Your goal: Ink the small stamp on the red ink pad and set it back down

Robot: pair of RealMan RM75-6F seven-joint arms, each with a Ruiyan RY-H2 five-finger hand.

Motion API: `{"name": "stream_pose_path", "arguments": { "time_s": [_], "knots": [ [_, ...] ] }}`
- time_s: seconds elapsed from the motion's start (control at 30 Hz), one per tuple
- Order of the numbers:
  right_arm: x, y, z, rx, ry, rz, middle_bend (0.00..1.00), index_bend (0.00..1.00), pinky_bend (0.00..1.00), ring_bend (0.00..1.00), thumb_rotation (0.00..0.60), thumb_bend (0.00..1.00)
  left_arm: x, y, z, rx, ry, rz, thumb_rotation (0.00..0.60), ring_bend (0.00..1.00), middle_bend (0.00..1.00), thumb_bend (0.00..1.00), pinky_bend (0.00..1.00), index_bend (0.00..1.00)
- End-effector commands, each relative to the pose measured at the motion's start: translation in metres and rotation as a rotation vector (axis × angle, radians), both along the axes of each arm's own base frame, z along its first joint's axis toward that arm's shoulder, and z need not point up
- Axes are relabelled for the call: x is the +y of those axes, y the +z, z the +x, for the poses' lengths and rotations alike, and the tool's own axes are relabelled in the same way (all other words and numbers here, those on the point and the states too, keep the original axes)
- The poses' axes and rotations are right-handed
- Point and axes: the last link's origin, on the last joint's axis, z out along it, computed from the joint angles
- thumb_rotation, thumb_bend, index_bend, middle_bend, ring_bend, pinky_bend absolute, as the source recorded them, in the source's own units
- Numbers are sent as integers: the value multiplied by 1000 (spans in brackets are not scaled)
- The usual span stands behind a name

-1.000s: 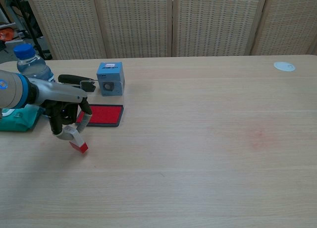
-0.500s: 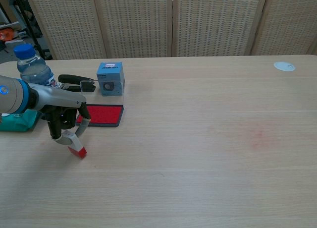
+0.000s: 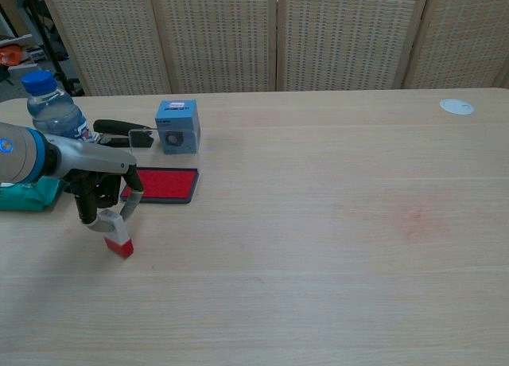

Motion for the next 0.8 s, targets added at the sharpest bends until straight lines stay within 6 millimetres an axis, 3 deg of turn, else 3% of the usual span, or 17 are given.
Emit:
{"name": "stream_pose_path", "arguments": {
  "time_s": [0.03,0.8],
  "knots": [
    [0,0,0,-1,0,-1,0,0,0,0,600,0,0,0,0,3,2,2,600,931,965,367,838,538],
    [1,4,0,-19,2,-5,0,0,0,0,600,0,-4,0,1,10,-28,23,600,931,965,361,838,528]
  ]
}}
